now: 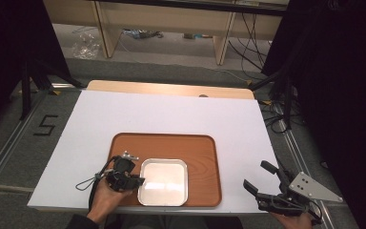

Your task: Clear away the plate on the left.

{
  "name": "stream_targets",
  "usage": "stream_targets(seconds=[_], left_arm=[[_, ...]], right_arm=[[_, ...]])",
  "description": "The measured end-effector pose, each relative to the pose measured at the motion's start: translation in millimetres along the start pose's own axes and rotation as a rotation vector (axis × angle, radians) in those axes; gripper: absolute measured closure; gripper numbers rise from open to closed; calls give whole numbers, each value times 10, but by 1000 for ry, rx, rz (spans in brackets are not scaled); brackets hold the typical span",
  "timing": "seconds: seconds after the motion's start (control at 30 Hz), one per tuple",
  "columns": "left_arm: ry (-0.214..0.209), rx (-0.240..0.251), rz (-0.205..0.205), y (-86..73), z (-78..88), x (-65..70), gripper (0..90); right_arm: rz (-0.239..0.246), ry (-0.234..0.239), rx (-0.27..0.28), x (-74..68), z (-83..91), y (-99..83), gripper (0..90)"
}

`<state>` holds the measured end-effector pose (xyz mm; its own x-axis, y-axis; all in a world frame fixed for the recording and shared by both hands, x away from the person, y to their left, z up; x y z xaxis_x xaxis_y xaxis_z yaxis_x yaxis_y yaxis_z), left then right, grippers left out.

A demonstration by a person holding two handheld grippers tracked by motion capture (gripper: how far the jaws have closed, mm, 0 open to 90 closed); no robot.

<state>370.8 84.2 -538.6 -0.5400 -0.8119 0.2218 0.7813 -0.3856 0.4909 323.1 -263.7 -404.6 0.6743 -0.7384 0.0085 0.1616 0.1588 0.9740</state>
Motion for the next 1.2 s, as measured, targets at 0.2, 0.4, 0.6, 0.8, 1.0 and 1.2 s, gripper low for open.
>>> stream_targets(seconds=[0.2, 0.4, 0.6, 0.8, 1.0, 1.2], left_arm=[[6, 6, -1, -11, 4, 9, 736], [20, 41, 5, 30, 48, -22, 599], [71, 132, 13, 125, 121, -34, 428], [130, 216, -23, 210, 314, -55, 379], [129, 315, -6, 275, 493, -86, 347], [125, 415, 20, 333, 651, -91, 301]], right_arm=[[-1, 1, 4, -7, -8, 2, 168], [0, 0, 3, -2, -4, 2, 168], [0, 0, 3, -2, -2, 3, 168], [0, 0, 3, -2, -4, 2, 168], [0, 0, 4, -4, -7, 2, 168], [0, 2, 5, -8, -9, 3, 168]])
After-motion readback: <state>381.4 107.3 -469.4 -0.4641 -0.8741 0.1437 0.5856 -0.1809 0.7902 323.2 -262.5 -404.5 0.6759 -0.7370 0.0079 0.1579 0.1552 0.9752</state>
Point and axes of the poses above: each handheld gripper's, and its own axes: z roughly backward along the jaws, y roughly out of its top, x roughly to its right, the point moved 9 cm from there along -z, roughly forward along the jaws, and after that the axes turned 1 degree about -x, right-handed, at the moved point
